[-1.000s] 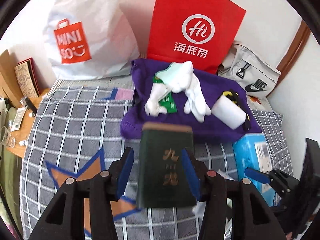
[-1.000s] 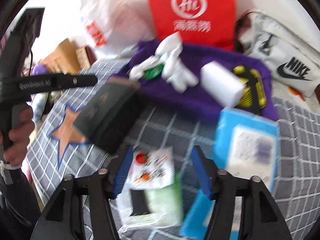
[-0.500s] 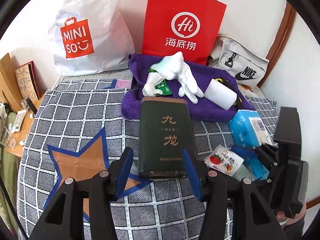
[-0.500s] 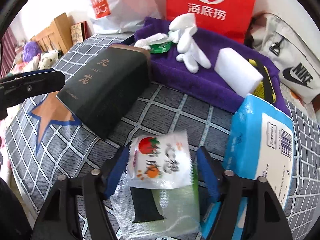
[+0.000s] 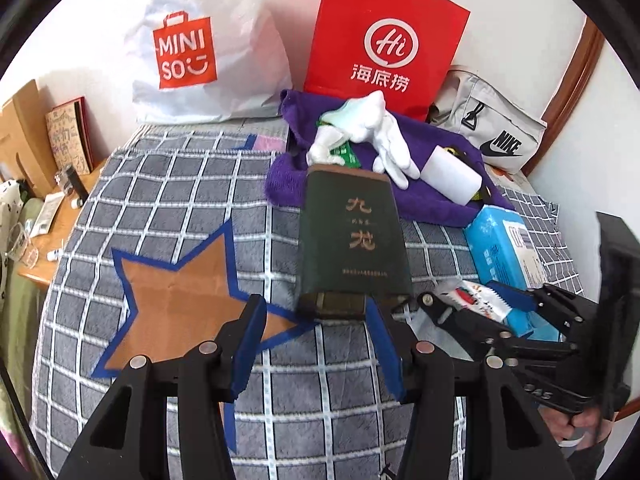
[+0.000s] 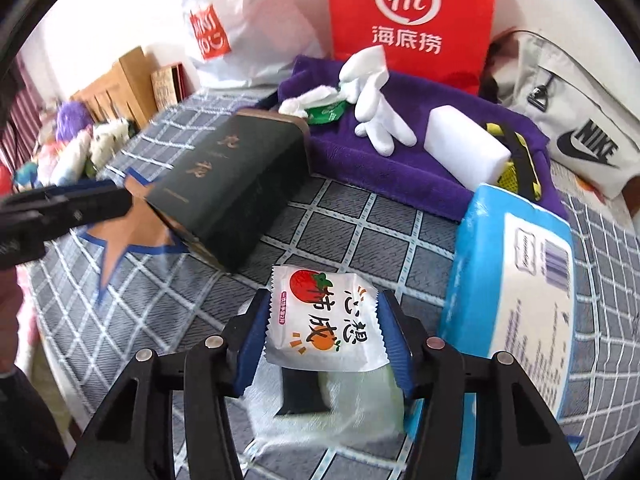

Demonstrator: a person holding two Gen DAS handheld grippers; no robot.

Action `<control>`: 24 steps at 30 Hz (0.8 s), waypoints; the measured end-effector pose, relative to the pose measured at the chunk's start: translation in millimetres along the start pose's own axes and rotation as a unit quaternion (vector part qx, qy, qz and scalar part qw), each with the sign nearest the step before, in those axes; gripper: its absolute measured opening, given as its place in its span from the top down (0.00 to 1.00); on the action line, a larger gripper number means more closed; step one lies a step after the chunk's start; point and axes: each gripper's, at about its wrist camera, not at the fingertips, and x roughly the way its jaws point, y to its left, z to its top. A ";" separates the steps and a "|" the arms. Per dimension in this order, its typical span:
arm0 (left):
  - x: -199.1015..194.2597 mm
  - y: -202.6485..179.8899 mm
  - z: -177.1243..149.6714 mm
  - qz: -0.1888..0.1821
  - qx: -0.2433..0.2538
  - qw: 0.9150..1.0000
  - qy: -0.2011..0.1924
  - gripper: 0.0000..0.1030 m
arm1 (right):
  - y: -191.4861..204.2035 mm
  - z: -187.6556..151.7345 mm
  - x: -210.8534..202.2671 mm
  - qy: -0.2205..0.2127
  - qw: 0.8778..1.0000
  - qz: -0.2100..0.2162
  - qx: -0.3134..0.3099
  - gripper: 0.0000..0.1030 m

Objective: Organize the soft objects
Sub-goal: 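Grasp the second black strap piece with the left tool while the right tool holds the packet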

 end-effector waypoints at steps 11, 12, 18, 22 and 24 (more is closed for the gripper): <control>15.0 -19.3 -28.3 -0.023 -0.019 0.998 0.056 0.52 | -3.3 -50.6 -57.6 -0.042 0.998 0.031 0.027 0.48; 15.8 -21.8 -29.7 -0.027 -0.022 0.998 0.057 0.52 | -3.8 -55.2 -61.3 -0.044 0.998 0.032 0.028 0.48; 24.8 -45.0 -33.2 -0.099 -0.049 0.992 0.055 0.52 | -16.4 -91.1 -89.9 -0.070 0.997 0.008 0.038 0.48; 35.9 -71.7 -35.2 -0.104 -0.041 0.992 0.058 0.52 | -37.7 -110.0 -93.7 -0.074 0.995 -0.024 0.061 0.48; 40.3 -82.7 -34.8 -0.099 -0.036 0.993 0.058 0.52 | -50.4 -117.6 -91.6 -0.073 0.994 -0.037 0.075 0.48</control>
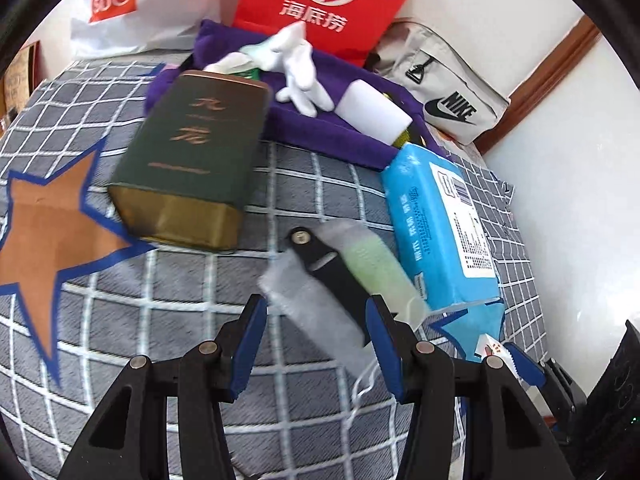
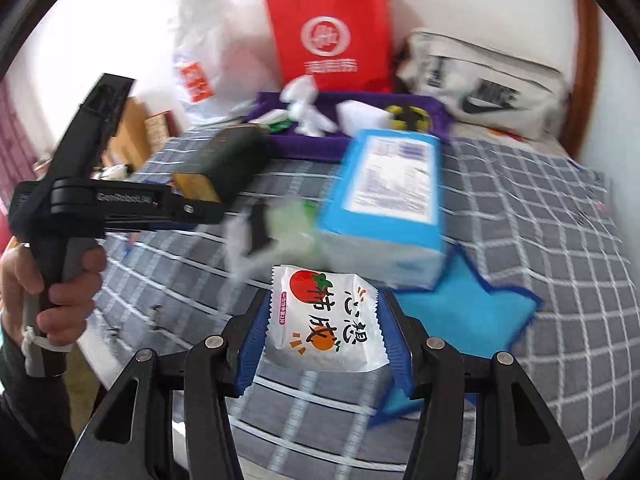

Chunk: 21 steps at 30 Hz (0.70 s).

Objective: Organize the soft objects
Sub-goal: 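Grasp the second black strap piece with the left tool while the right tool holds the packet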

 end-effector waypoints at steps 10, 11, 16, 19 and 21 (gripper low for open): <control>43.0 -14.2 5.6 0.014 -0.034 0.999 0.023 0.54 | -18.9 -17.0 29.9 0.025 1.000 -0.006 -0.010 0.48; 43.4 -14.3 5.8 0.017 -0.032 0.999 0.020 0.59 | -19.1 -17.4 30.8 0.025 1.000 -0.004 -0.008 0.48; 41.3 -11.4 7.0 0.009 -0.036 0.999 0.020 0.77 | -23.1 -19.7 35.0 0.026 1.000 0.003 0.005 0.48; 35.5 -7.5 4.9 0.014 -0.024 0.999 0.028 0.79 | -23.7 -20.9 38.6 0.035 0.999 0.006 0.006 0.48; 28.8 -0.5 2.6 0.018 -0.025 0.999 0.033 0.82 | -23.0 -21.2 39.1 0.034 0.999 0.003 0.005 0.48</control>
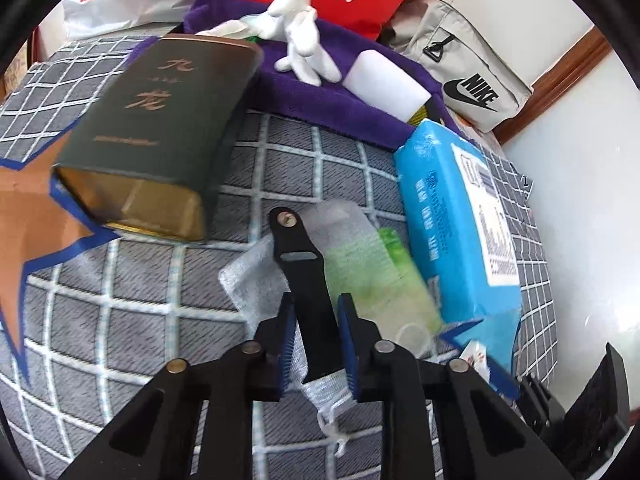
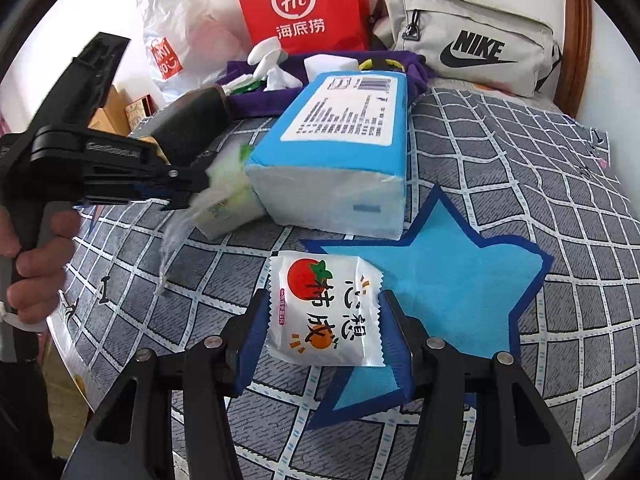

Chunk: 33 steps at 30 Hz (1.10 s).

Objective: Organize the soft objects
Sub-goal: 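Grasp the second black strap piece with the left tool while the right tool holds the packet, then lift and carry the strap and snack packet toward the purple towel with both tools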

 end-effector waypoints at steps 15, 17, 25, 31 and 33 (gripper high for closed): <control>-40.9 50.1 -26.1 0.055 0.011 0.998 -0.013 0.89 | 6.1 -1.8 -1.1 0.007 1.000 -0.027 -0.001 0.43; -42.3 48.3 -26.7 0.046 0.020 0.999 -0.014 0.89 | 3.9 -1.6 -1.8 0.006 0.999 -0.031 0.007 0.42; -17.7 7.2 -18.1 0.072 0.091 0.993 -0.024 0.65 | 0.4 -1.0 -2.5 0.007 0.999 -0.051 0.017 0.36; 2.3 -5.5 -19.1 0.122 0.130 0.984 -0.028 0.65 | 8.4 -4.7 4.7 0.002 0.998 -0.057 -0.012 0.22; 5.4 -9.1 -19.0 0.138 0.140 0.980 -0.037 0.71 | 14.2 -6.6 6.5 -0.002 0.997 -0.072 -0.033 0.22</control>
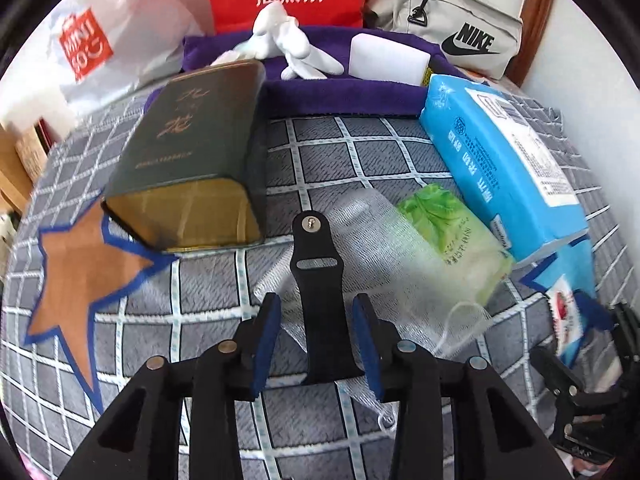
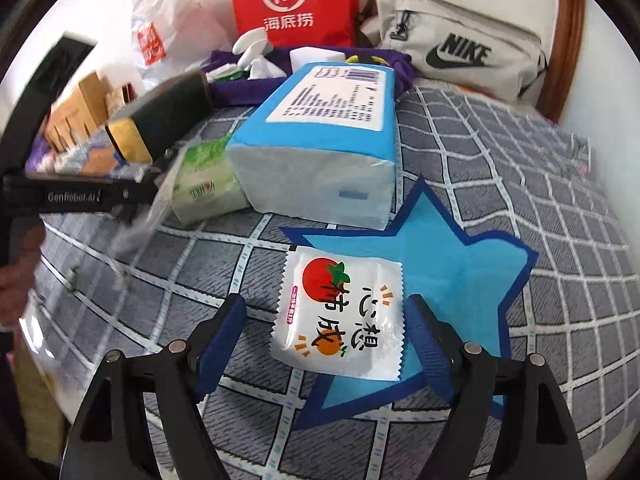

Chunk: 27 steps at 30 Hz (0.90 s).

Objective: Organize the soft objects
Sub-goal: 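Lift and carry the strap and snack packet toward the purple towel with both tools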

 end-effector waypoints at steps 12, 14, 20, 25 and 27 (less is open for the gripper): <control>-19.6 23.7 -4.6 -0.040 -0.038 0.998 -0.003 0.81 | -9.9 0.8 -10.8 -0.007 1.000 0.013 0.017 0.57; -25.4 28.7 -6.7 -0.039 -0.044 0.998 -0.006 0.81 | -8.8 2.0 -11.4 -0.006 1.000 0.014 0.018 0.59; -39.9 42.4 -12.0 -0.036 -0.058 0.998 -0.012 0.81 | -8.2 5.2 -22.4 -0.011 0.999 0.037 0.031 0.61; -49.0 52.6 -16.6 -0.040 -0.072 0.997 -0.016 0.81 | -8.8 10.1 -36.5 -0.017 0.998 0.050 0.042 0.61; -53.1 58.0 -17.2 -0.042 -0.078 0.996 -0.019 0.81 | -9.1 12.9 -42.1 -0.021 0.997 0.055 0.045 0.61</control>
